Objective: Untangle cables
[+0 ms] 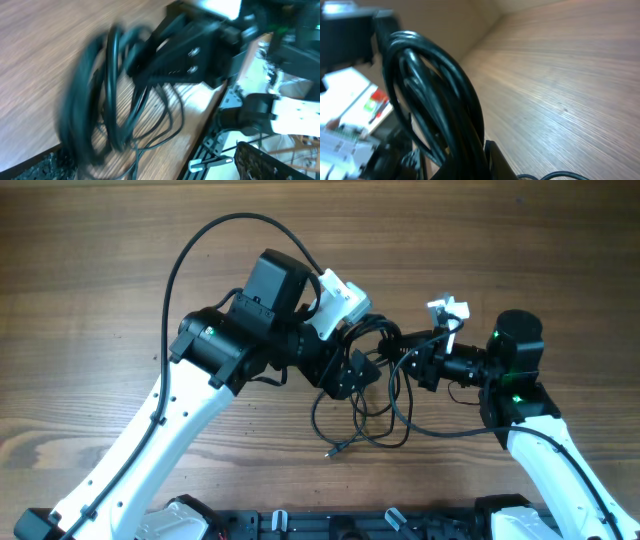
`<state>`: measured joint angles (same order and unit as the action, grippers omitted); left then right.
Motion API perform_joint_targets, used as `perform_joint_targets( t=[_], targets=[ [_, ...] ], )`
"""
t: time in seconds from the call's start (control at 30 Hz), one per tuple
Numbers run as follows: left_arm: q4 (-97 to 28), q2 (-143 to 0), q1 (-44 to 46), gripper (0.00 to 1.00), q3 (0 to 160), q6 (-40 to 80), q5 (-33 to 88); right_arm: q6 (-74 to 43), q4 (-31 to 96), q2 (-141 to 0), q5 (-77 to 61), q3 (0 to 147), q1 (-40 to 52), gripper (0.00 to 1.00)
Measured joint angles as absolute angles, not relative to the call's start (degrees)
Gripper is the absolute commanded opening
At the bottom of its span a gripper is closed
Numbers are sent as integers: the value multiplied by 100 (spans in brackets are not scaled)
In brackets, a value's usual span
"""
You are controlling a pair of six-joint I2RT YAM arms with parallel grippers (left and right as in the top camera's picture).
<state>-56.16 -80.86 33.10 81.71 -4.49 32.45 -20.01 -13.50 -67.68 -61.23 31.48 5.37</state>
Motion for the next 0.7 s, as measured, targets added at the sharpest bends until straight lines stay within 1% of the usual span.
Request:
perform_joint_targets(
  t=[0.13, 0.33, 0.43, 0.47, 0.5, 0.6, 0.63, 0.7],
  targets=[
    [-5876, -8086, 3310, 100, 8171, 366, 2532, -2786, -1330, -6768, -5304, 3148, 537, 4],
    [-6049, -8086, 3310, 100, 8171, 1234, 2233, -3395, -1313, -6768, -4919, 3148, 537, 4],
    [-5994, -8086, 3312, 100, 8171, 2180, 2211, -3586, -1313, -6768, -4884, 3148, 537, 4],
    [-5972, -8086, 3312, 100, 8171, 2303, 2211, -3623, -1313, -6768, -4877, 3148, 537, 4],
    [-5857, -8086, 3310, 100, 8171, 2939, 2211, -3640, -1313, -6768, -4877, 3148, 537, 4],
    [-5806, -8086, 3310, 100, 8171, 4040, 2211, -3752, -1313, -6768, -4877, 3148, 537, 4],
    [-5804, -8086, 3310, 94, 8171, 4355, 2211, -3782, -1313, -6768, -4877, 3148, 537, 4],
    [-5806, -8086, 3321, 92, 8171, 5019, 2209, -3839, -1310, -6768, -4877, 3148, 537, 4]
  ],
)
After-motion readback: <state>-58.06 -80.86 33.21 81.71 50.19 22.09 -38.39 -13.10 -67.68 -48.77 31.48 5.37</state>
